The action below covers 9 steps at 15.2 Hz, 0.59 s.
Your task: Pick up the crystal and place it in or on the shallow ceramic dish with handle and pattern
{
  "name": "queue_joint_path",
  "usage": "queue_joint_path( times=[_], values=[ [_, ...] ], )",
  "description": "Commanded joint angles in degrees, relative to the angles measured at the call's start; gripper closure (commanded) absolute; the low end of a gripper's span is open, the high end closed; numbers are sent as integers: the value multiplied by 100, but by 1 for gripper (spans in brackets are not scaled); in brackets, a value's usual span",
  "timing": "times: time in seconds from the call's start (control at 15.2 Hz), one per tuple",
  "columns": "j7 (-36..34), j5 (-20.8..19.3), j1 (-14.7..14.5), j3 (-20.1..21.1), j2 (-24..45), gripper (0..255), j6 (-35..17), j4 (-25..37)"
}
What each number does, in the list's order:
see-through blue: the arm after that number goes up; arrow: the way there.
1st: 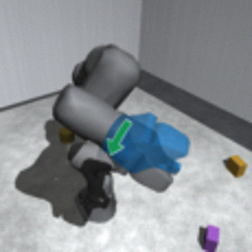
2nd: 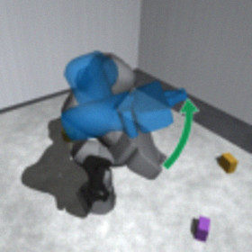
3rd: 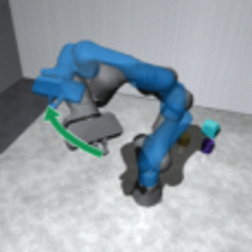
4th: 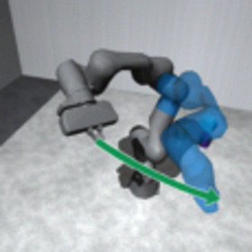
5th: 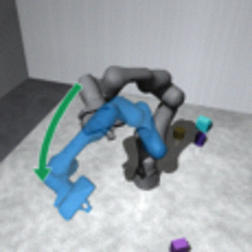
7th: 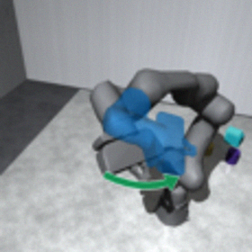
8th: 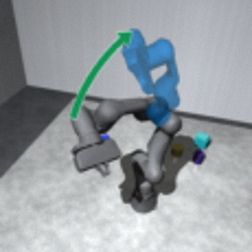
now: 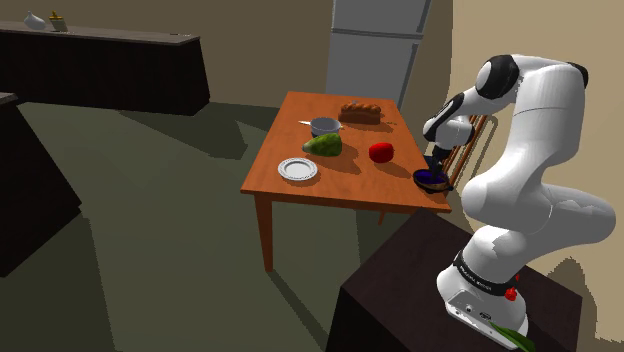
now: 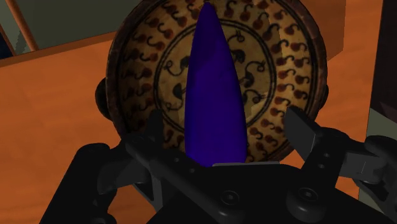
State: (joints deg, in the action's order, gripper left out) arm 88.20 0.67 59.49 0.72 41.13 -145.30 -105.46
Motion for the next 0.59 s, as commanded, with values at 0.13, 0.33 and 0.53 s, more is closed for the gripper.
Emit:
queue_joint_path(
  times=[0.13,0.33,0.53],
  values=[
    [1,1,6,1,-468,0,361,-107],
    [1,2,8,1,-585,0,461,-124],
    [1,2,8,1,-585,0,462,-123]
  ],
)
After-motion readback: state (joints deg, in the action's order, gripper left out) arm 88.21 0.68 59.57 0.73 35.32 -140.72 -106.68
